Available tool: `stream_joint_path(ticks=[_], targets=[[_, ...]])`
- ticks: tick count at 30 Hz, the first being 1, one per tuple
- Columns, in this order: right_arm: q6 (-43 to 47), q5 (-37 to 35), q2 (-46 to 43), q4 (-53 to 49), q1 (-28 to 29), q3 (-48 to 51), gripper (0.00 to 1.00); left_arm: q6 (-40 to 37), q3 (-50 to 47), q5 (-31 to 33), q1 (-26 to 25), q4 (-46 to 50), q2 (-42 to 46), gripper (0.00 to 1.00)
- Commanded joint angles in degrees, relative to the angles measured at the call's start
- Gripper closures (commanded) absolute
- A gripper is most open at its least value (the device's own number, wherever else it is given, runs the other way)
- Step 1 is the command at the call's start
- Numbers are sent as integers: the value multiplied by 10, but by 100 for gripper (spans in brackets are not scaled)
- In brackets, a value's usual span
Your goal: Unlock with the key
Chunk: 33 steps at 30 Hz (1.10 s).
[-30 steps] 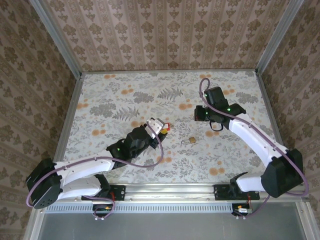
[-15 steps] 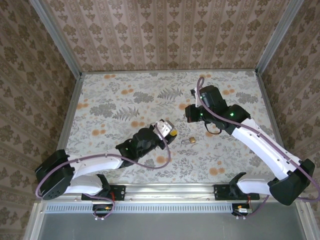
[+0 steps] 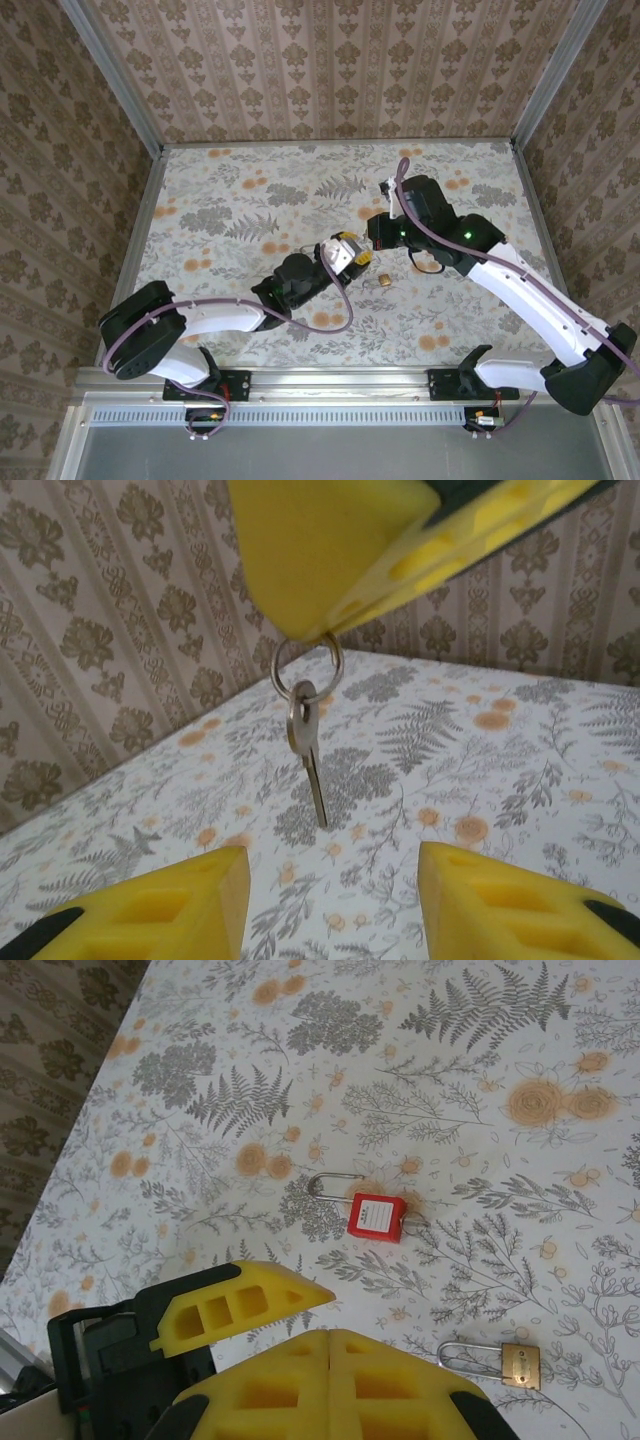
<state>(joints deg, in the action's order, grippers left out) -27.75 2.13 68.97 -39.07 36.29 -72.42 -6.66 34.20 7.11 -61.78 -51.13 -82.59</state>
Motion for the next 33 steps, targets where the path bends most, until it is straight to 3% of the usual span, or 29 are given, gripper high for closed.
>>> stream_joint_path(ticks=[1, 22, 33], targets=[[-15, 12, -15, 4, 5, -10, 100, 10, 8, -29, 15, -69, -5, 54], [-24, 23, -29, 15, 6, 11, 100, 21, 18, -48, 19, -54, 5, 67], [-26, 25, -32, 17, 6, 17, 100, 21, 28, -56, 19, -44, 10, 69]])
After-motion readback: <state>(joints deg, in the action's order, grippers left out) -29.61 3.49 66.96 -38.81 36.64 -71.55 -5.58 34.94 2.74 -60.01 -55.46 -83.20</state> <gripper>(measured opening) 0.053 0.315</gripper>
